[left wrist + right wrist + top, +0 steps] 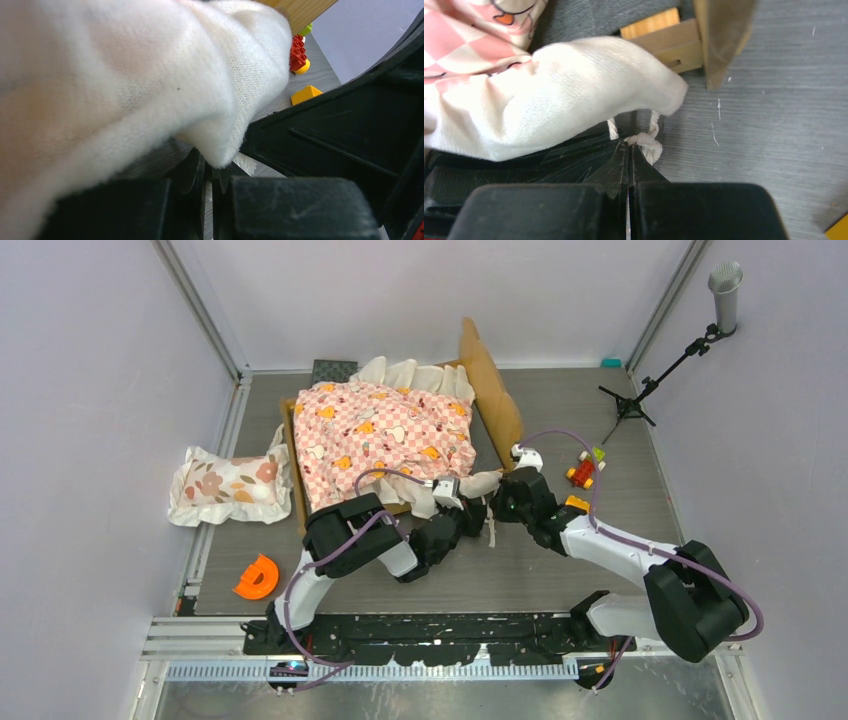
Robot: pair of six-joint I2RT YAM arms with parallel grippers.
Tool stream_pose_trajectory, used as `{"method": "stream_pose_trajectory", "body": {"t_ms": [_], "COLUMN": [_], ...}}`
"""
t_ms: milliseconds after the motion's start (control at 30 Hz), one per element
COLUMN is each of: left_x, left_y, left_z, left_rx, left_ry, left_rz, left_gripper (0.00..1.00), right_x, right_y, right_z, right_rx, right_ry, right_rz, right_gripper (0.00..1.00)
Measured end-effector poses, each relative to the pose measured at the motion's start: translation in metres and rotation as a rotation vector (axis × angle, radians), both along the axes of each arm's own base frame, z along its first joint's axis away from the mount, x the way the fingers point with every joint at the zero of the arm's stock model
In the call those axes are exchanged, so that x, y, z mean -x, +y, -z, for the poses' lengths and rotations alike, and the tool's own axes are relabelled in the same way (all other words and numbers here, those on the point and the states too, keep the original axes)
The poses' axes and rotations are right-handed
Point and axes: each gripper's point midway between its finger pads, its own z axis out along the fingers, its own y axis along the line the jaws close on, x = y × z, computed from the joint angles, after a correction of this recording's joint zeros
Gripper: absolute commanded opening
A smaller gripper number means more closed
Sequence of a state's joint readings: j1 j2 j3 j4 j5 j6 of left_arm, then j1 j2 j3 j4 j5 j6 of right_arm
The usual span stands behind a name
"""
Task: Set up the pet bed
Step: Tie the ropes to the bed frame.
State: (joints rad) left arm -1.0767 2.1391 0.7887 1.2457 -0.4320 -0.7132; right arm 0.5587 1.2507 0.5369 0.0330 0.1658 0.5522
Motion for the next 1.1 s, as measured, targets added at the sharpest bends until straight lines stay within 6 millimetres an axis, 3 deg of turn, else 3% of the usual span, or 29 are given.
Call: {"method": "stream_pose_trajectory", "body": {"t_ms": [400,1100], "left_x": [0.000,0.003], "left_y": [0.000,0.003], "left_z": [0.000,0.000], "left_rx": [-0.009,-0.009], "left_ry": [-0.007,-0.005], "left_rz": [0.004,0.011], "left_gripper": [0.00,0.00], "right_x": [-0.008,-0.028], "right_y": [0.001,0.013], "right_z": [0.002,0.019], "right_rx": [0.158,0.158], "right_ry": [-0.069,-0.015], "right_rz": [-0.180,-0.147], "right_gripper": [0.01,0.01]}}
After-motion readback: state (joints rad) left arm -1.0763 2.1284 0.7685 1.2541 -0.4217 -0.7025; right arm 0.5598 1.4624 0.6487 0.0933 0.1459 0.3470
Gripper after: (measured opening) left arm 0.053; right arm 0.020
